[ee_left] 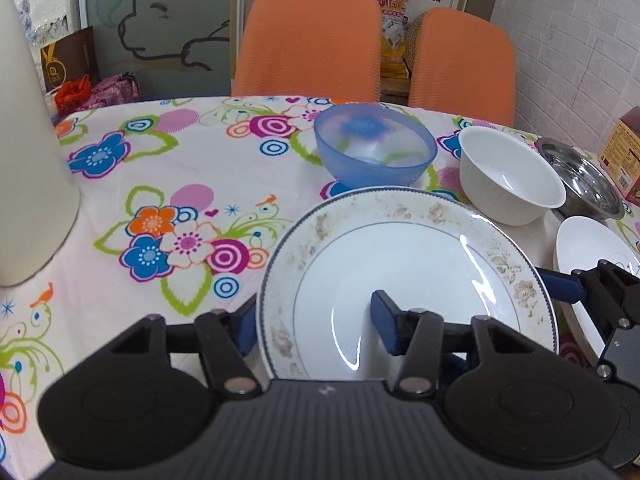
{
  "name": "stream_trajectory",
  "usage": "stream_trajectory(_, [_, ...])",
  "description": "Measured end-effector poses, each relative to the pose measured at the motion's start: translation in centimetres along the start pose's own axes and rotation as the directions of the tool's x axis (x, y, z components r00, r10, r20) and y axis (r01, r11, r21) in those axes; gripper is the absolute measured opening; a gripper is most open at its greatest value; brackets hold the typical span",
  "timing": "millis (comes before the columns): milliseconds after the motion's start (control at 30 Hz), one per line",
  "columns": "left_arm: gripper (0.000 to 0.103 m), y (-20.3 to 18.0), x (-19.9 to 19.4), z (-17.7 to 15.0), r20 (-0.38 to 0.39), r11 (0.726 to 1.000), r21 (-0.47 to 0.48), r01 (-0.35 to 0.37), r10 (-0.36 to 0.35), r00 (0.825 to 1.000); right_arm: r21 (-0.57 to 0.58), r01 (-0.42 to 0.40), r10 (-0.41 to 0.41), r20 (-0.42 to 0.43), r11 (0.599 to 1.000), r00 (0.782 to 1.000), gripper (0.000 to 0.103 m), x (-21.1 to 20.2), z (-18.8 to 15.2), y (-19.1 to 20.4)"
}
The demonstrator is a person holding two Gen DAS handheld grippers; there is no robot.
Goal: Organize plates and bowls
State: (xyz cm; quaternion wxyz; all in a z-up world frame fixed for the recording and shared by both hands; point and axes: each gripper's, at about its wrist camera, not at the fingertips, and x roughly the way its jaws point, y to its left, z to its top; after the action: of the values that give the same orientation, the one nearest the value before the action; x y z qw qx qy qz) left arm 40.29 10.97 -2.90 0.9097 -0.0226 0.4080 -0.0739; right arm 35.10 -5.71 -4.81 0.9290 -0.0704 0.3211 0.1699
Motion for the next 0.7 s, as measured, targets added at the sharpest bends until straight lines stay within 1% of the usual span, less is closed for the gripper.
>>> stream_trajectory(33, [0.052, 0.0, 0.1, 0.1, -0.001, 1.000, -0.008, -0.003, 0.003, 1.000, 0.010, 0.011, -0.011, -0.011, 1.000, 1.000, 0.086, 0.0, 0.1, 0.2])
stream_trajectory(100, [0.047, -0.1, 0.1, 0.5, -0.011, 1.000, -0.029, -0.007, 0.007, 1.000, 0.019, 0.017, -0.016, -0.016, 1.000, 1.000, 0.086, 0.0, 0.4, 0.3])
stream_trajectory(167, [0.044, -0.1, -0.3, 1.0, -0.002, 0.999, -0.038, -0.006, 0.005, 1.000, 0.037, 0.007, -0.008, 0.012, 0.999, 1.000, 0.085, -0.6, 0.7, 0.1])
stream_trajectory(233, [0.044, -0.1, -1.0, 1.4, 0.018, 0.999, -0.036, 0.004, -0.003, 1.000, 0.053, -0.001, -0.001, 0.043, 0.999, 0.999, 0.085, -1.5, 1.3, -0.1])
stream_trajectory(333, [0.044, -0.1, -2.2, 1.6, 0.034, 0.999, -0.042, 0.016, -0.015, 0.999, 0.063, -0.004, 0.000, 0.064, 0.998, 0.998, 0.086, -2.6, 1.7, 0.0])
stream_trajectory(467, [0.044, -0.4, -3.7, 1.1, 0.051, 0.999, -0.037, 0.006, -0.004, 0.999, 0.070, -0.010, 0.005, 0.071, 0.997, 0.997, 0.086, -3.8, 1.2, 0.5])
stream_trajectory(700, [0.043, -1.0, -6.4, -0.8, 0.073, 1.000, -0.025, -0.008, 0.010, 0.997, 0.080, -0.013, 0.007, 0.068, 0.997, 0.998, 0.085, -6.1, 0.0, 1.5])
